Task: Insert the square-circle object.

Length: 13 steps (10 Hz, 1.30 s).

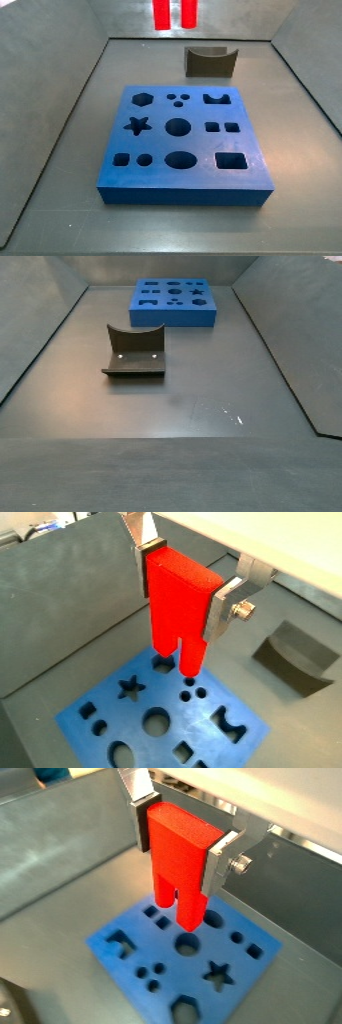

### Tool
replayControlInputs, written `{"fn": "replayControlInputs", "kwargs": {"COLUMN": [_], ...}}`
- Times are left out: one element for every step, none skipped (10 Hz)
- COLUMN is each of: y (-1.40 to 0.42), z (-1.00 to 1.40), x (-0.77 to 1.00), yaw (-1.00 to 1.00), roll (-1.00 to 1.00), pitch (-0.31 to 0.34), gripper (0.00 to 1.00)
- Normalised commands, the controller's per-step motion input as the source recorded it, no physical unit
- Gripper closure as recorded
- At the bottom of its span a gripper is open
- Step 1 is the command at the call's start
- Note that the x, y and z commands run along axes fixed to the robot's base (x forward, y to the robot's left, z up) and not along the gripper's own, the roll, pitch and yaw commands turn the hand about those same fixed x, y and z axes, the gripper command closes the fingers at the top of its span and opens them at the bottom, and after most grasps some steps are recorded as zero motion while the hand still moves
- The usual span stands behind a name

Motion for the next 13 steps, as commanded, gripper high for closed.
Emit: {"fn": "replayControlInputs", "kwargs": {"y": [-0.8,-0.8,-0.79,-0.88,-0.82,-0.79,-0.52,-0.24,-0.25,-0.19,-0.03,-0.12,-0.17], "z": [-0.67,-0.57,-0.63,-0.95,-1.0,-1.0,-1.0,-1.0,-1.0,-0.75,-0.76,-0.71,-0.54], "x": [-0.35,-0.26,-0.26,-0.23,-0.15,-0.14,-0.03,0.0,0.0,0.0,0.05,0.0,-0.01], "yaw": [0.0,-0.02,-0.02,0.0,0.05,0.01,0.07,0.07,0.13,0.25,0.09,0.09,0.13], "roll": [0.35,0.39,0.38,0.23,0.11,0.13,0.08,-0.02,-0.01,-0.1,-0.16,-0.03,0.0], "pitch": [-0.003,0.0,0.0,-0.04,-0.079,-0.046,-0.063,-0.014,-0.029,-0.114,-0.086,-0.026,-0.027], "gripper": [1.0,1.0,1.0,1.0,1.0,1.0,1.0,1.0,1.0,1.0,1.0,1.0,1.0]}}
